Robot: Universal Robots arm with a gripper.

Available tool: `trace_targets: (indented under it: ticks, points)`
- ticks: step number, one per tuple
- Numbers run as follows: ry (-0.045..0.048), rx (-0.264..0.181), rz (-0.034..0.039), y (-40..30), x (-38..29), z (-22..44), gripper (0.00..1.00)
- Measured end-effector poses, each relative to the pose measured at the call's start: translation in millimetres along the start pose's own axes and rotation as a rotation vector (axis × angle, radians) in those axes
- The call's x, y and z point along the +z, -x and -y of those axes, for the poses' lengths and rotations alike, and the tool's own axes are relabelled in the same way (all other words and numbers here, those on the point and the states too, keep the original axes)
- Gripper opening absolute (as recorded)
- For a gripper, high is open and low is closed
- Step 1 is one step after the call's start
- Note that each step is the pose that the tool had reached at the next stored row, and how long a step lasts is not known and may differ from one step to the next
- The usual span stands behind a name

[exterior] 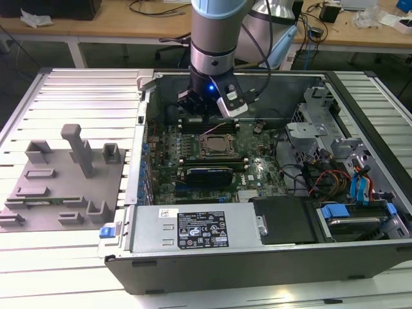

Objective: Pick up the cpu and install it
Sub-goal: 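Install the first cpu locking lever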

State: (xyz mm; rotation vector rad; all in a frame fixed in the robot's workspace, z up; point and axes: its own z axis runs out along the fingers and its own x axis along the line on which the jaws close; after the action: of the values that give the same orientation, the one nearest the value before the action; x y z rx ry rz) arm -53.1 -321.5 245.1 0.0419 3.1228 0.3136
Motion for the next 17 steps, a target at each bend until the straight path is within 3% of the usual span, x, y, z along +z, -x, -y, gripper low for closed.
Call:
trace_targets:
  ticks: [5, 10, 11, 14, 17]
  points:
    - [-0.0071, 0.012, 0.0333, 0.0, 2.2, 0.4, 0.11]
    - [-0.0092, 0.107, 0.0527, 0.0, 9.0, 1.8, 0.11]
    - [-0.0074, 0.122, 0.0556, 0.1, 10.9, 2.2, 0.11]
    - [0.0122, 0.132, 0.0556, 0.2, 14.1, 2.7, 0.11]
    - [0.0261, 0.151, 0.0581, 1.9, 16.6, 3.2, 0.11]
